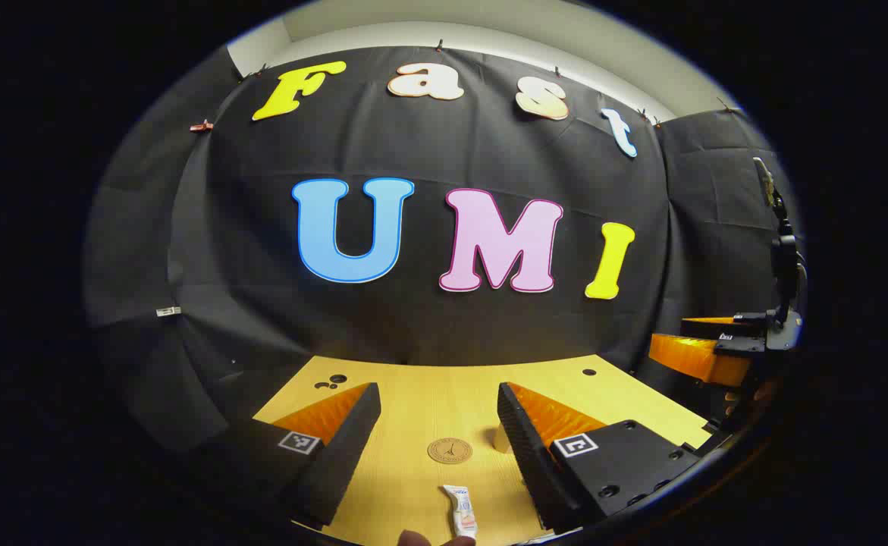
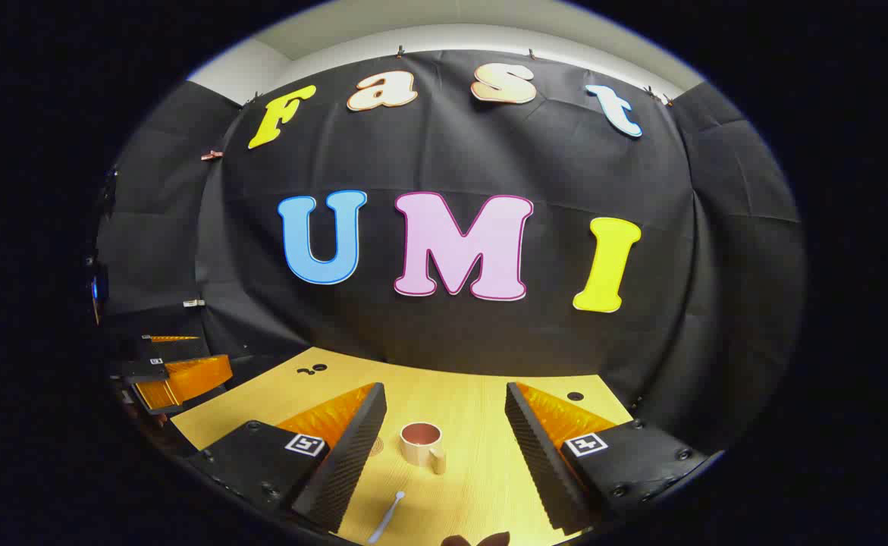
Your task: Put the toothbrush and toothpaste on the desktop into the cup, then pick up the cup and place it on the coaster on the desktop.
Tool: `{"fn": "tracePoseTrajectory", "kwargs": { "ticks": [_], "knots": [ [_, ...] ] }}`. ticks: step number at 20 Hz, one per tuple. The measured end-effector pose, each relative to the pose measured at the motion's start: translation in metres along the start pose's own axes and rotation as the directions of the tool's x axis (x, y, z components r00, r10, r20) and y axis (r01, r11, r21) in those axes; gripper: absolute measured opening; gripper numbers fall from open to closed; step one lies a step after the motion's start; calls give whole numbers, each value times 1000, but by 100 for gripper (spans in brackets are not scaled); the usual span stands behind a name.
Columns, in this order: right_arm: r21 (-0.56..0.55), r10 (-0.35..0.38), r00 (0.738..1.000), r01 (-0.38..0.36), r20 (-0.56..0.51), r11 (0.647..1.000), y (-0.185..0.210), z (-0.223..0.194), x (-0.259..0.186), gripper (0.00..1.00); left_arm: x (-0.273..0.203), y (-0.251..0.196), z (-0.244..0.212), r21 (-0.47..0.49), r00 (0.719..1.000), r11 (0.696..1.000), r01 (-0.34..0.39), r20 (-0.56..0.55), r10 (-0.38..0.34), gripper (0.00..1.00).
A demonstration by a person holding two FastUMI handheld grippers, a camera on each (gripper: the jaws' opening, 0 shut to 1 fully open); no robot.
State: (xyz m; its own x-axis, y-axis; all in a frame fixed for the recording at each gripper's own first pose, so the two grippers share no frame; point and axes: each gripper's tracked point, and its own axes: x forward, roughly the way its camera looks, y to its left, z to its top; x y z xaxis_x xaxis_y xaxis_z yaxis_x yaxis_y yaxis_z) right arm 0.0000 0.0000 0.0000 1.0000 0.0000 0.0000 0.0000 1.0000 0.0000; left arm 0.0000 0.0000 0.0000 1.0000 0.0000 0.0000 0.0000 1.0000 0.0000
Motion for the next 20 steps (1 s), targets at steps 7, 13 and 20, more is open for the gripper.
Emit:
{"fn": "tracePoseTrajectory", "kwargs": {
  "ticks": [7,13,20],
  "knots": [
    [4,-4,1000,4,-30,1000,-6,-10,3,98,6,-5,-5,17,1000,1000,2,-21,-2,96],
    [-3,4,999,-4,-43,1000,-3,-14,6,97,7,-7,-11,18,999,1000,7,-38,-6,96],
    [1,17,995,-17,-95,1000,4,-30,9,97,15,-21,-42,6,993,1000,29,-113,-28,96]
  ]
}}
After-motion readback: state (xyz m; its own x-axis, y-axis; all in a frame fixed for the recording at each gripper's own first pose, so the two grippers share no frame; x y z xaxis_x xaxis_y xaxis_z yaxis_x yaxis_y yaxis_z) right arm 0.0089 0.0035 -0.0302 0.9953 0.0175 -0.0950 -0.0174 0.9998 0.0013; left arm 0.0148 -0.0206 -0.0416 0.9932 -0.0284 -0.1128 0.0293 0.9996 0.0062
